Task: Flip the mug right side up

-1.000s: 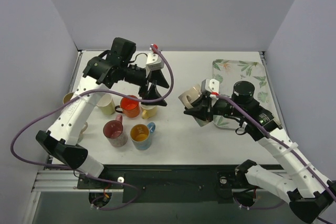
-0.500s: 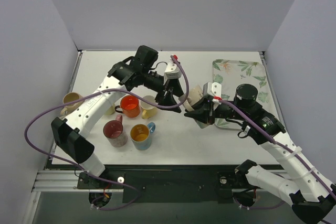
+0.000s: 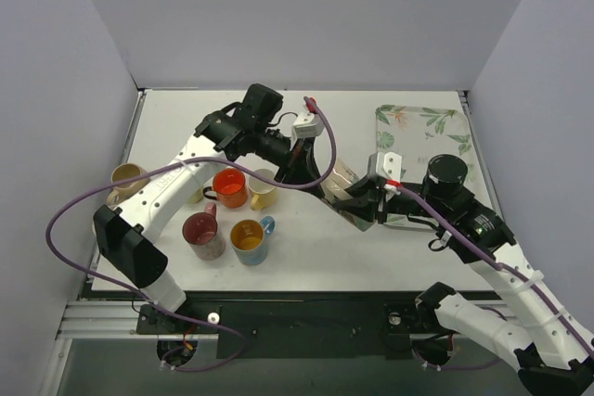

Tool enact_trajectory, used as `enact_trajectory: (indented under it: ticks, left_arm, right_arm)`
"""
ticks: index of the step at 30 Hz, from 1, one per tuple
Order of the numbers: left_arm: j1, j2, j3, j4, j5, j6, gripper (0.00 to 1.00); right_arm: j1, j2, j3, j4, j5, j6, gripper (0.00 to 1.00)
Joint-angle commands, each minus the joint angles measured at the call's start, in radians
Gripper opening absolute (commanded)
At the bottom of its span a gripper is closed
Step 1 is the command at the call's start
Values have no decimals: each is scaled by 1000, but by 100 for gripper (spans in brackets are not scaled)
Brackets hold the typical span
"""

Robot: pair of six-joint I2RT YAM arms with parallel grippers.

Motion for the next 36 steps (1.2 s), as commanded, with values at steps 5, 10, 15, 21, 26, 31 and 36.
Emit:
enact_trajectory:
  ticks: [5,10,15,21,26,31,36]
  left_arm:
    - [41,-95,7,67,-315,-234,0]
    - [65,-97,-17,85,-427,-217,0]
    - [55,-48,-31,185,-468,-265,0]
    - [49,18,-6,218,-536,-277,0]
    - [42,99,10,243,-600,-271,0]
    - [9,162,79,208,-691,-210,0]
    - [-6,176,145,150,-752,-167,0]
  right_arm:
    - [-32,1,-75,143,276,-3,5]
    - [-36,0,-131,162,394,45,13]
    - [-36,-20,-151,84,524,41,34]
    - [-38,-73,-161,-18,716,28,54]
    - [-42,-97,-177,-58,806,39,61]
    - [-47,-94,-176,-85,863,37,62]
    - [-79,-89,-167,-82,995,103,63]
